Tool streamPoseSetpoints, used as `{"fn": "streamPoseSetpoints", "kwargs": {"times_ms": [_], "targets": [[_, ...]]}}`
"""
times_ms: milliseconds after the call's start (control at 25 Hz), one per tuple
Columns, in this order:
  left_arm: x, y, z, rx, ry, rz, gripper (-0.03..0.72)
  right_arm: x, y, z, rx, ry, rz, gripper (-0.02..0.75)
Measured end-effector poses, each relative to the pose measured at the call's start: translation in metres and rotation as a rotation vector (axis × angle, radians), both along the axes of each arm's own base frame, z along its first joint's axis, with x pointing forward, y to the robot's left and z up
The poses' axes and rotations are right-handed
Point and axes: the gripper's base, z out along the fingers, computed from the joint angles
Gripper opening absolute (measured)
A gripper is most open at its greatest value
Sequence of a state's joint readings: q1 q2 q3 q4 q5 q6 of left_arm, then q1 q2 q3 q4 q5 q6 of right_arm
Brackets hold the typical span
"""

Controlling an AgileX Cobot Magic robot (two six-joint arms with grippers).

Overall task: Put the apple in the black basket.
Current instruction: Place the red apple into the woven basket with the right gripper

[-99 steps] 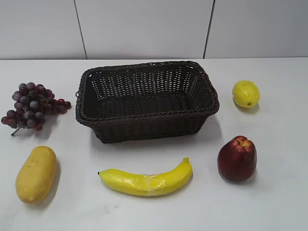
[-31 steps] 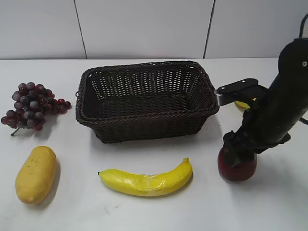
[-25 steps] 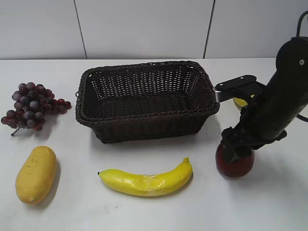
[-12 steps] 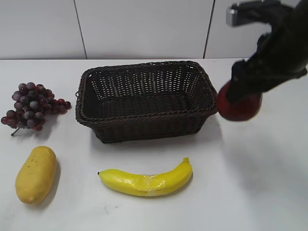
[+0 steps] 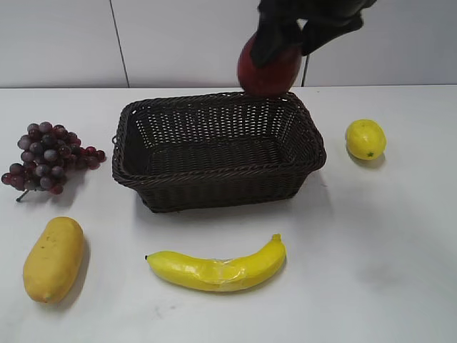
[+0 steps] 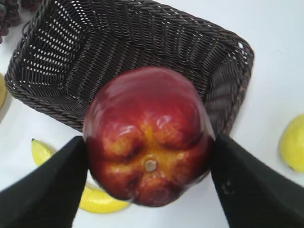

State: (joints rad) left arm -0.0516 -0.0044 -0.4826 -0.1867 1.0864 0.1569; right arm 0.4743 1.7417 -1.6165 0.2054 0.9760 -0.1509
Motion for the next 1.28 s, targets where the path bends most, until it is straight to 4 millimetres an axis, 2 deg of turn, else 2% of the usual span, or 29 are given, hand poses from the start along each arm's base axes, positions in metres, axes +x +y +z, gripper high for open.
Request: {"fn": "streamPoseSetpoints", "kwargs": {"times_ms": [120, 240, 360, 600, 720, 880, 1280], "targets": [[0.000, 0.000, 0.000, 0.000, 0.000, 0.000, 0.235, 0.018, 0.025, -0.028, -0.032, 0.027, 0.036, 0.580], [0.000, 0.000, 0.000, 0.000, 0.000, 0.000, 0.235, 0.035, 0.038, -0.069, -0.077, 0.063, 0.052, 0.580], [0.000, 0.000, 0.000, 0.000, 0.000, 0.000, 0.235, 0.048, 0.044, -0.103, -0.114, 0.075, 0.059, 0.580], [0.000, 0.000, 0.000, 0.000, 0.000, 0.000, 0.235, 0.062, 0.049, -0.146, -0.153, 0.082, 0.061, 0.580], [0.000, 0.000, 0.000, 0.000, 0.000, 0.000, 0.235, 0.067, 0.051, -0.154, -0.158, 0.059, 0.061, 0.580], [0.000, 0.000, 0.000, 0.000, 0.000, 0.000, 0.235, 0.071, 0.051, -0.153, -0.155, 0.010, 0.061, 0.603], [0.000, 0.000, 0.000, 0.000, 0.000, 0.000, 0.235, 0.070, 0.050, -0.153, -0.170, 0.015, 0.068, 0.604]]}}
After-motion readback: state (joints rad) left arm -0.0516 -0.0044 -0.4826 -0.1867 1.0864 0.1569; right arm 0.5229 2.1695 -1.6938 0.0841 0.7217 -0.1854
